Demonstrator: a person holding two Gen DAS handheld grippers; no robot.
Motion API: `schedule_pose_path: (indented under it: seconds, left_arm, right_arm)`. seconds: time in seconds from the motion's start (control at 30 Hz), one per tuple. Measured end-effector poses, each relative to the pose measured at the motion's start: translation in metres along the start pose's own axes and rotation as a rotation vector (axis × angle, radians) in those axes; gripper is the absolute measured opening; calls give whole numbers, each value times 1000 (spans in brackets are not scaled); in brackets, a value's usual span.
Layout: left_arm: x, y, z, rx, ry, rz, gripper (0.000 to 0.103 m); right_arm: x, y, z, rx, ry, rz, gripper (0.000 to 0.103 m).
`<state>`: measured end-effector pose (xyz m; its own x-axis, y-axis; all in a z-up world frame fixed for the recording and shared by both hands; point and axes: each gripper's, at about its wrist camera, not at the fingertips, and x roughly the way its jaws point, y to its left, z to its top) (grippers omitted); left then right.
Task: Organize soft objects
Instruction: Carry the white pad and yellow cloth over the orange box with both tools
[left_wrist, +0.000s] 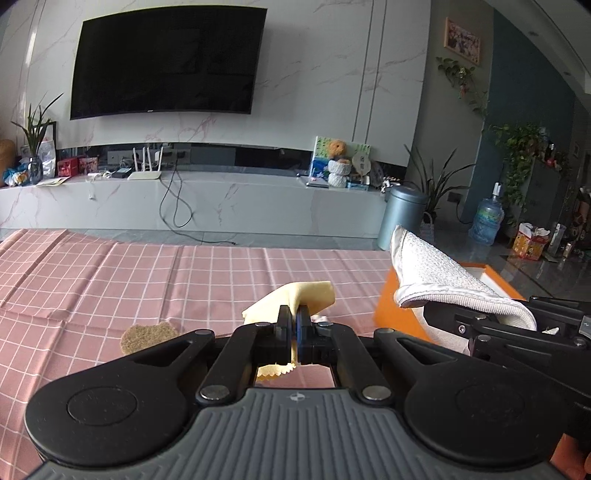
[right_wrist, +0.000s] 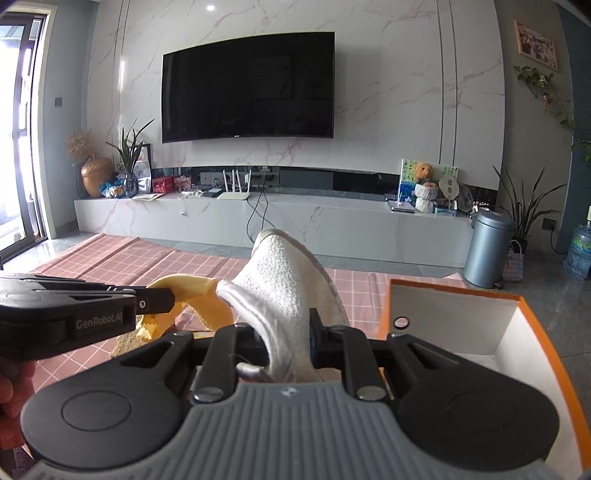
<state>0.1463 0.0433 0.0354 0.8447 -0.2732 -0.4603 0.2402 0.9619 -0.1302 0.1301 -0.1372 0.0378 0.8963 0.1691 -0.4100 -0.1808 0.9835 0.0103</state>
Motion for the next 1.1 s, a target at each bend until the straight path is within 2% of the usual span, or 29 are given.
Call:
schedule_pose_path:
  seconds: [0.27, 0.57, 0.8, 1.1]
  left_arm:
    - [-11, -41, 6, 49, -51, -86, 2]
    - [8, -87, 14, 106, -48, -207, 2]
    - [33, -107, 14, 124, -18, -263, 2]
    - [72, -122, 11, 150, 48, -301, 2]
  right_arm:
    - [-49, -33, 4, 10, -48, -51, 16]
    - [-76, -85, 11, 5, -20, -71, 16]
    - [-63, -129, 20, 44, 29, -86, 16]
    - [-20, -171, 16, 93, 127, -83, 16]
